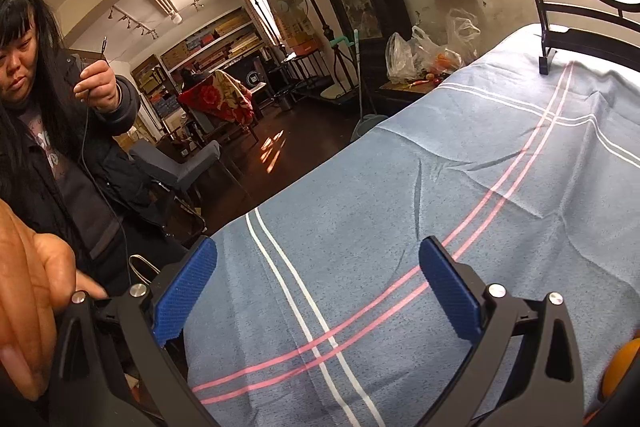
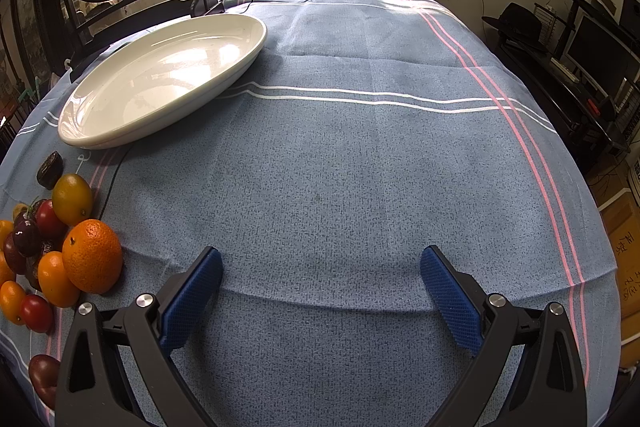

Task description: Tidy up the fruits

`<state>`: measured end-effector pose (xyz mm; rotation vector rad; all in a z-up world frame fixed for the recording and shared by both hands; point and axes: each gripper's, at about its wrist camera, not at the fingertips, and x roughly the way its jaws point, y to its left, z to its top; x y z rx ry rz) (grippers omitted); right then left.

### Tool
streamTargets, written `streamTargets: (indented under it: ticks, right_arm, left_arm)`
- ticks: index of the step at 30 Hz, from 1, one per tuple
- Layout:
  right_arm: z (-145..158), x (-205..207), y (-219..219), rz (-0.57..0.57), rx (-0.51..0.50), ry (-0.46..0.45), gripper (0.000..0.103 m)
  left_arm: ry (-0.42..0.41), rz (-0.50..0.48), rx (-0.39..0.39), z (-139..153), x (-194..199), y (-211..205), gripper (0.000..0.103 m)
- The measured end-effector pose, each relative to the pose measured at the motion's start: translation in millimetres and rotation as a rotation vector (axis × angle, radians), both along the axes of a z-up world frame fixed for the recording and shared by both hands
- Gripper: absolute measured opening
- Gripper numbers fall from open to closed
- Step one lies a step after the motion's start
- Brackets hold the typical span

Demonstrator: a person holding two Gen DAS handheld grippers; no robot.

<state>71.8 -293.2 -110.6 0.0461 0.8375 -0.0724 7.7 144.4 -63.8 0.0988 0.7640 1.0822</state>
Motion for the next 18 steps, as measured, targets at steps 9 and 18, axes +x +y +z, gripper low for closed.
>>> streamTargets:
  ticks: [9, 18]
  right_arm:
    - [0.0, 0.0, 0.0, 0.000, 0.000, 0.000, 0.100]
    - [0.0, 0.1, 0.0, 0.000, 0.000, 0.000, 0.100]
  left_arm:
    - [-0.047, -0.017, -0.020, 2.3, -6.0, 1.1, 0.099]
    - [-0.166, -0.107, -0.070, 10.3, -16.3, 0.8, 0.099]
